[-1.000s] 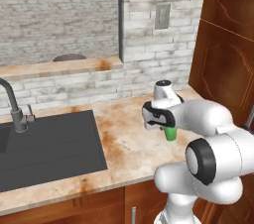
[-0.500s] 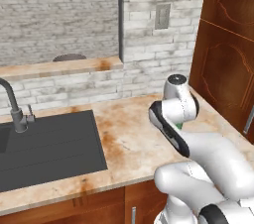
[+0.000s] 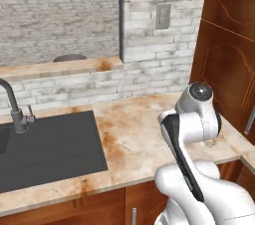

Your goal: Place the pitcher and cup on the dining counter for serving.

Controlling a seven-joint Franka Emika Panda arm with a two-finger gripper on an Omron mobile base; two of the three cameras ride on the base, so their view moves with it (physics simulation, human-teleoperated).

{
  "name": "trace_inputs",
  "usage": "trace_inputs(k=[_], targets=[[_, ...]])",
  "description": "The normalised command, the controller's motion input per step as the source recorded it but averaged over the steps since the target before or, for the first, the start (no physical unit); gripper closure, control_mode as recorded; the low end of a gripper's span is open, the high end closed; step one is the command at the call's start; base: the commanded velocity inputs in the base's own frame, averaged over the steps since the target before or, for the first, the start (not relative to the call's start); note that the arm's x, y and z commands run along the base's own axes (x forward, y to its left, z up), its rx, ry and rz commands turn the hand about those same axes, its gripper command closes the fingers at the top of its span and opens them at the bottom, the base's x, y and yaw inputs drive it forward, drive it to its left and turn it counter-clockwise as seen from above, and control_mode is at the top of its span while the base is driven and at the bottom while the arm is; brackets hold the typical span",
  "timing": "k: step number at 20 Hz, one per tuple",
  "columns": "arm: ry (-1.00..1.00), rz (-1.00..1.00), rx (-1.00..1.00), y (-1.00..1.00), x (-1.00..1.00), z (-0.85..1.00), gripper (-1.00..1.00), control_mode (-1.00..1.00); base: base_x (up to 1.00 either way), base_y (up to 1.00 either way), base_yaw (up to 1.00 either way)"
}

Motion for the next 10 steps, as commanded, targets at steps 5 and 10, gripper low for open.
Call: trace_inputs(k=[5, 10], targets=[[-0.04, 0.04, 0.02, 0.0, -0.2, 0.07, 1.0, 1.0, -0.21, 0.04, 0.05], [0.0, 0.0, 0.0, 0.0, 0.0, 0.0, 1.0, 1.0, -0.54, 0.44, 0.13]])
